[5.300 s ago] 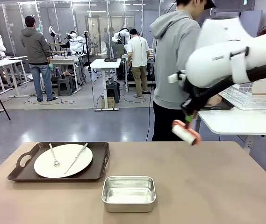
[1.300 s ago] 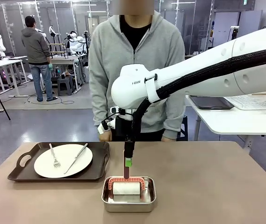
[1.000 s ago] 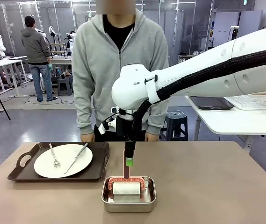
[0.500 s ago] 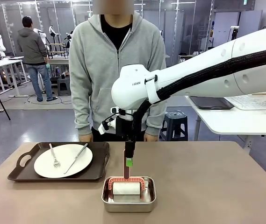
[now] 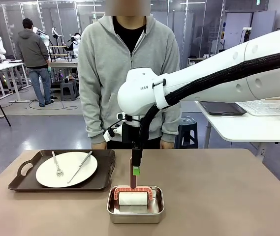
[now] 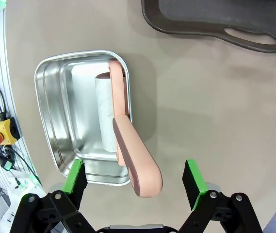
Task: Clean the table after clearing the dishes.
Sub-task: When the right (or left) Handle tray is removed, use the right hand (or left hand) to clean the right (or left) side of the table with the Lint Roller.
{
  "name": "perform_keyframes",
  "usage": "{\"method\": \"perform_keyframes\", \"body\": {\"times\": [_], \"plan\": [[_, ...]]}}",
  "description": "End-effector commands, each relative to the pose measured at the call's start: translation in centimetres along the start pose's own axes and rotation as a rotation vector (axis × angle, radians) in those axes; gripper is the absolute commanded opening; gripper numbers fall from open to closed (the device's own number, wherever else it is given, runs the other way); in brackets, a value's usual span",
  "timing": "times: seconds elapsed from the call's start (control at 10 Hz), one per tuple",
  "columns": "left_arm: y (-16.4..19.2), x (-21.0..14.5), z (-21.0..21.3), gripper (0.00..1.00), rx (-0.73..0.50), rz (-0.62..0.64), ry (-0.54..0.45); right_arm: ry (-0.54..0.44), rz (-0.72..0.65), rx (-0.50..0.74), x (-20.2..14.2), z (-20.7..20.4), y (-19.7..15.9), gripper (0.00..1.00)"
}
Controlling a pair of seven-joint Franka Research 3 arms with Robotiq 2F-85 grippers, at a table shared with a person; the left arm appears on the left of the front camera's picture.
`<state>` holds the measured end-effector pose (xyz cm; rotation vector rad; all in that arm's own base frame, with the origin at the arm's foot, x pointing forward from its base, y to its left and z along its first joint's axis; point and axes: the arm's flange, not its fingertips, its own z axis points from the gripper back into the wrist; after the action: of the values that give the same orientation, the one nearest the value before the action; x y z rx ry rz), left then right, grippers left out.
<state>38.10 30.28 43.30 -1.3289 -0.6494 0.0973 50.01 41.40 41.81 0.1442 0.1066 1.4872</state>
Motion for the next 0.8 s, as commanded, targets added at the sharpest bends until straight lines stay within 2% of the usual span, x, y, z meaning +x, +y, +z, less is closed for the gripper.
{"method": "perform_keyframes", "body": {"times": [0.0,0.2,0.3,0.6,0.7], "plan": [[-0.2,-0.2,0.3,1.0,-0.01,-0.004,0.0,-0.011,0.007,0.011,0.1,0.1,0.2,1.0],[-0.2,-0.2,0.3,1.0,-0.01,-0.004,0.0,0.0,0.0,0.0,0.0,0.0,0.0,1.0],[-0.2,-0.2,0.3,1.0,-0.01,-0.004,0.0,-0.04,-0.091,0.011,-0.7,1.8,-0.1,1.0],[-0.2,-0.2,0.3,1.0,-0.01,-0.004,0.0,-0.229,-0.27,0.112,-5.8,7.3,-0.3,1.0],[-0.2,-0.2,0.3,1.0,-0.01,-0.004,0.0,-0.337,-0.34,0.186,-8.4,8.8,-0.4,1.0]]}}
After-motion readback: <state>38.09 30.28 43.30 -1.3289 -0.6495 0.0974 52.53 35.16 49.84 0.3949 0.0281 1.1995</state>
